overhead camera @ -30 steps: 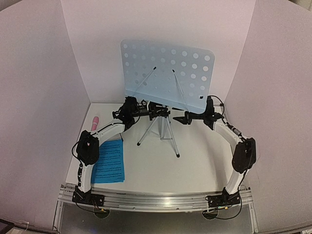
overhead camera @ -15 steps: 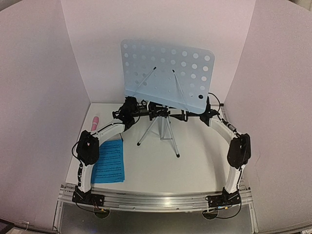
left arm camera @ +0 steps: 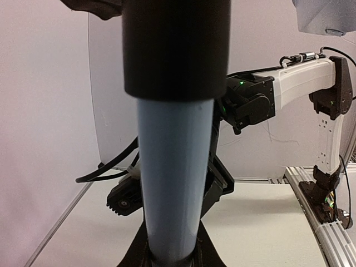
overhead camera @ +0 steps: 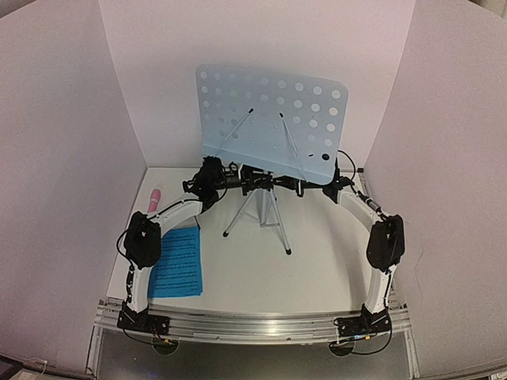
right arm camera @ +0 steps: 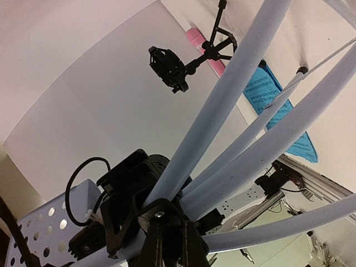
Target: Pack up the instrument practice props
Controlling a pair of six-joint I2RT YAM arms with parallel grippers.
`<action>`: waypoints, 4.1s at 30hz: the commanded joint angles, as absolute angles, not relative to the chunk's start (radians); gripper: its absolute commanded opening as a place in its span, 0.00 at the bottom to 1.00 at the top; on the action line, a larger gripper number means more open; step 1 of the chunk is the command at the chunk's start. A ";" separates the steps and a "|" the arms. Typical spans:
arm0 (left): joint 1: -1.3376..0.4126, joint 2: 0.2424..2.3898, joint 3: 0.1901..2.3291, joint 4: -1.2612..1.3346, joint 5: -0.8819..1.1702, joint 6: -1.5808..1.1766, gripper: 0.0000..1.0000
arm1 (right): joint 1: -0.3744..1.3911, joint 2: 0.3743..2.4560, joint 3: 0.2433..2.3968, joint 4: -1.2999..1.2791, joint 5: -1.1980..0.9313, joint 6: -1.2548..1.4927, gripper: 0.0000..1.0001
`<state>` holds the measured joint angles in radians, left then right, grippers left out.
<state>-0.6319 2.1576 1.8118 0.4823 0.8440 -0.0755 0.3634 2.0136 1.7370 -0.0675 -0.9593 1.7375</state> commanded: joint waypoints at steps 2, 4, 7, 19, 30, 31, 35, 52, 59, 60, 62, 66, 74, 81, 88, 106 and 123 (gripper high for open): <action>-0.627 2.146 1.855 0.526 0.862 -0.104 0.00 | 0.371 2.015 1.744 -0.046 -0.987 1.595 0.00; -0.627 2.148 1.864 0.526 0.862 -0.127 0.00 | 0.371 2.008 1.727 -0.046 -0.979 1.494 0.00; -0.624 2.145 1.876 0.517 0.863 -0.166 0.00 | 0.370 1.996 1.717 -0.046 -0.951 1.287 0.00; -0.621 2.144 1.949 0.438 0.834 -0.227 0.00 | 0.375 1.897 1.637 0.080 -0.765 0.381 0.00; -0.622 2.146 1.971 0.403 0.830 -0.171 0.00 | 0.377 1.854 1.397 0.578 -0.755 0.059 0.00; -0.623 2.146 1.970 0.402 0.830 -0.165 0.00 | 0.377 1.859 1.384 0.610 -0.752 0.044 0.00; -0.623 2.144 1.963 0.394 0.826 -0.151 0.00 | 0.380 1.870 1.355 0.664 -0.748 -0.053 0.00; -0.623 2.131 1.935 0.428 0.833 -0.147 0.00 | 0.399 1.666 1.116 0.676 -0.556 -0.086 0.73; -0.623 2.124 1.869 0.551 0.811 -0.171 0.00 | 0.506 1.535 0.929 0.659 -0.440 -0.141 0.77; -0.623 2.124 1.856 0.578 0.810 -0.175 0.00 | 0.526 1.537 0.916 0.658 -0.419 -0.150 0.78; -0.623 2.127 1.841 0.622 0.807 -0.194 0.00 | 0.550 1.553 0.907 0.658 -0.372 -0.158 0.84; -0.625 2.130 1.838 0.640 0.795 -0.205 0.00 | 0.577 1.598 0.916 0.665 -0.243 -0.225 0.87; -0.632 2.116 1.787 0.713 0.792 -0.215 0.18 | 0.577 1.689 0.969 0.676 -0.214 -0.258 0.79; -0.635 2.109 1.720 0.846 0.760 -0.221 0.31 | 0.577 1.751 0.983 0.713 -0.260 -0.211 0.71; -0.640 2.059 1.613 0.974 0.684 -0.210 0.51 | 0.577 1.780 0.986 0.758 -0.239 -0.190 0.70; -0.741 1.988 1.483 1.083 0.249 -0.072 0.58 | 0.587 1.771 0.969 0.784 -0.214 -0.173 0.67; -0.812 2.061 1.486 1.260 0.137 0.161 0.49 | 0.597 1.775 0.948 0.842 -0.178 -0.146 0.66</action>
